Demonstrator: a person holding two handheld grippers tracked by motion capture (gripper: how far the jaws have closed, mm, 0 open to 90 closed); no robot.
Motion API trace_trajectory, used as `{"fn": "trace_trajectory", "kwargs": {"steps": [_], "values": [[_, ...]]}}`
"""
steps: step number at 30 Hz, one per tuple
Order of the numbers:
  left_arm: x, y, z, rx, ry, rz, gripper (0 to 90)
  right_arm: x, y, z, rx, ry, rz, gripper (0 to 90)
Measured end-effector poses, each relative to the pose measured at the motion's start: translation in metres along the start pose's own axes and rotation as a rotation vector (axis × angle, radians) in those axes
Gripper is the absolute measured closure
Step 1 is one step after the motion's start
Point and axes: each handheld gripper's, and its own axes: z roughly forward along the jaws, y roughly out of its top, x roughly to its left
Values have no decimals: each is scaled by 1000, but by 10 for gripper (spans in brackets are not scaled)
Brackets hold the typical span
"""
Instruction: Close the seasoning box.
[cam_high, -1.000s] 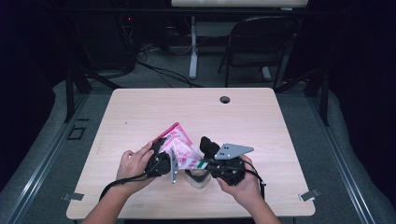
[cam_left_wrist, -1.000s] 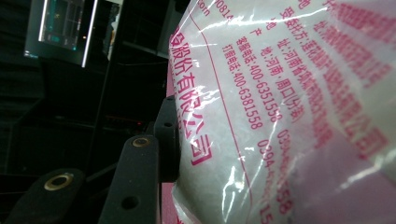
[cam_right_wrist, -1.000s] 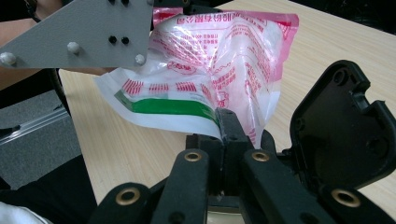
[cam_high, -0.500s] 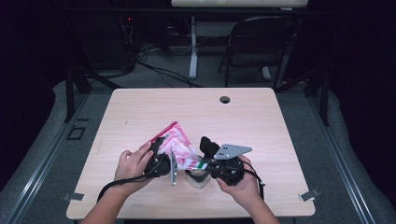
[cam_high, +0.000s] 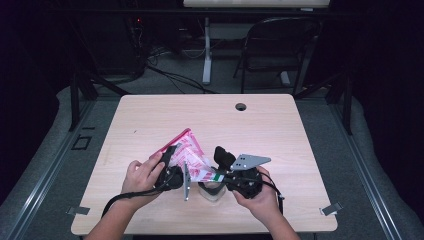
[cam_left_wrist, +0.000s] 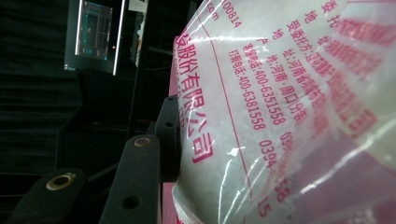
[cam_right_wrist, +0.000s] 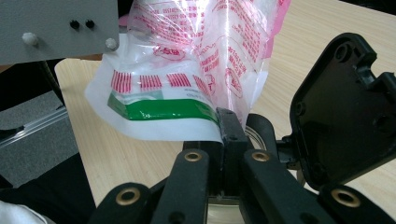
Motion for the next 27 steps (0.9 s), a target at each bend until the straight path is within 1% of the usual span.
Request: {"fn": "trace_trajectory", "kwargs": {"steps": [7,8,15,17,18,25,27], "values": [[-2,1,-4,-5,12,18,640,-2,-2,1,5,1,8,900],[-3,1,-4,-2,20,22,640,-3,-2,1,7,-1,9,900],[-4,2,-6,-13,26,34,642,-7,-5,2,10,-5,23,900],[-4,3,-7,-11,29,43,643,-8,-6,3,10,-3,29,900],[-4,3,-7,-6,24,44,643,-8,-7,3,12,-6,30,900],[-4,6,-10,-17,51,80,646,-12,-9,4,21,-13,36,900],[-4,7,-11,-17,52,82,647,-13,-10,4,19,-15,43,900]]}}
